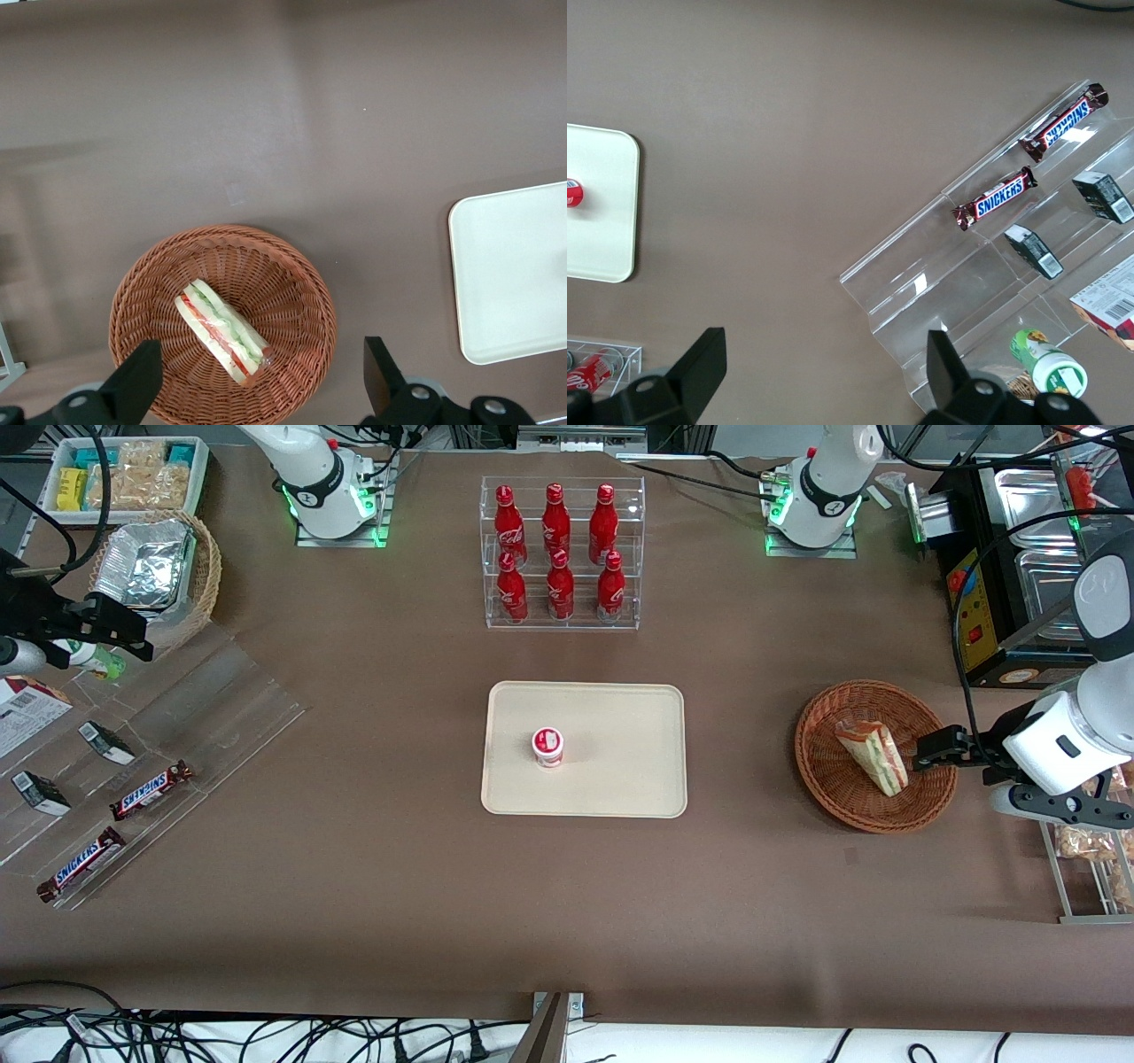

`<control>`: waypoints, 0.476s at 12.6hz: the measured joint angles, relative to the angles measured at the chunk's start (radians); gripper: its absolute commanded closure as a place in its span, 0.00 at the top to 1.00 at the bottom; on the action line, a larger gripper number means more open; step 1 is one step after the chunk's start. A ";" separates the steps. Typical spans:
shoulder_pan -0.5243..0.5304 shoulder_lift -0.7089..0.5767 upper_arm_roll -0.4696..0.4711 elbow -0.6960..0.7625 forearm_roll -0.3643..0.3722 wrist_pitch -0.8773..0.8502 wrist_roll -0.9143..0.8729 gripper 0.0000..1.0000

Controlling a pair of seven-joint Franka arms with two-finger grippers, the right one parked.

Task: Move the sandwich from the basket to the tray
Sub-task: 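Move the open left gripper toward the sandwich in the wicker basket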

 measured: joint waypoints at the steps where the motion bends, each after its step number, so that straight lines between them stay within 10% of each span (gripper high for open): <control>1: -0.003 0.000 0.000 0.000 0.001 -0.007 -0.008 1.00; 6: -0.001 -0.001 0.013 0.004 0.009 -0.049 -0.064 1.00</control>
